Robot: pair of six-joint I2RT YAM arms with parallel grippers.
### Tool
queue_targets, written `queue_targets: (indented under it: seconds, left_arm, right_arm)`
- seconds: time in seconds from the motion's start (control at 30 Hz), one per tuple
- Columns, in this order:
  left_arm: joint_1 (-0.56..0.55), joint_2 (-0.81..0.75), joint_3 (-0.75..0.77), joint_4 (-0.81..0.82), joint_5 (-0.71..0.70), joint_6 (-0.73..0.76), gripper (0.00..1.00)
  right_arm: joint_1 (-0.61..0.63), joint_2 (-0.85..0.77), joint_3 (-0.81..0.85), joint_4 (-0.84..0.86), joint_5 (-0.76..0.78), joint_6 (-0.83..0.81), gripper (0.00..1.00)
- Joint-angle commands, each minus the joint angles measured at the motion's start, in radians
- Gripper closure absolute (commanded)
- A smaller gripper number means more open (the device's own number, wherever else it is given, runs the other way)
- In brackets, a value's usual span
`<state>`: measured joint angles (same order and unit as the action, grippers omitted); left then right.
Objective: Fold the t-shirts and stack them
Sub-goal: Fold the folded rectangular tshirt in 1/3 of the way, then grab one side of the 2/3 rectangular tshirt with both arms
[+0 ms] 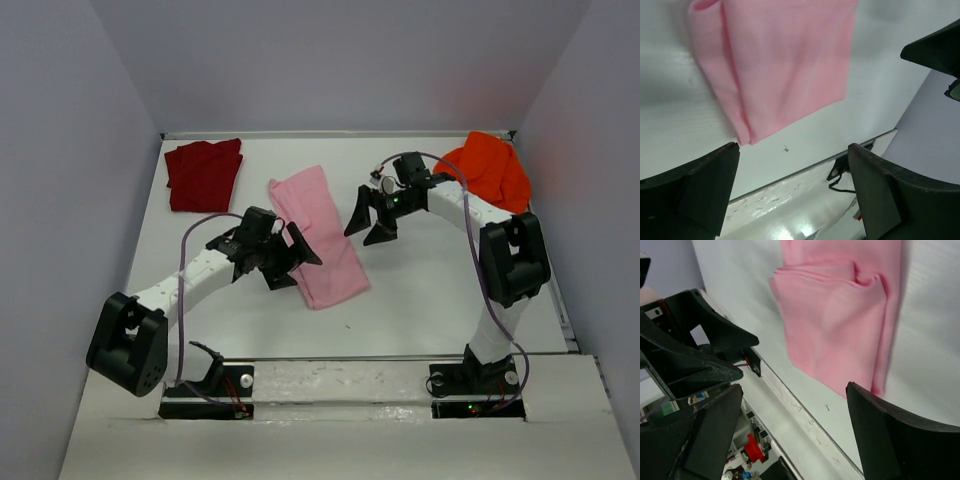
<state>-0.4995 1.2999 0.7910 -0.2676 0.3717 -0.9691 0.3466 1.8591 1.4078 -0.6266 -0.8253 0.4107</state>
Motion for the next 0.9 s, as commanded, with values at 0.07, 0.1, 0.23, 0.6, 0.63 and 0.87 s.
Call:
queue_targets:
  seconds: [0.07, 0.1, 0.23, 0.6, 0.63, 0.87]
  left_arm:
    - [0.007, -0.079, -0.172, 0.014, 0.102, -0.015, 0.01]
    - [0.007, -0.094, -0.199, 0.028, 0.104, -0.028, 0.01]
    - [0.009, -0.175, -0.318, 0.099, 0.124, -0.121, 0.01]
    - [0.004, -0.216, -0.400, 0.168, 0.078, -0.209, 0.01]
    - [0.004, -0.205, -0.398, 0.175, 0.075, -0.214, 0.01]
    - [-0.042, -0.140, -0.456, 0.375, 0.055, -0.345, 0.07]
  right_arm:
    - [-0.011, 0.011, -0.144, -0.016, 0.005, -0.095, 0.09]
    - [-0.011, 0.014, -0.158, -0.009, 0.000, -0.099, 0.09]
    - [-0.032, 0.014, -0.222, 0.028, -0.015, -0.115, 0.09]
    - [-0.060, 0.005, -0.296, 0.082, -0.006, -0.096, 0.12]
    - [-0.060, 0.006, -0.300, 0.085, -0.006, -0.093, 0.12]
    - [-0.060, 0.003, -0.375, 0.182, -0.026, -0.027, 0.17]
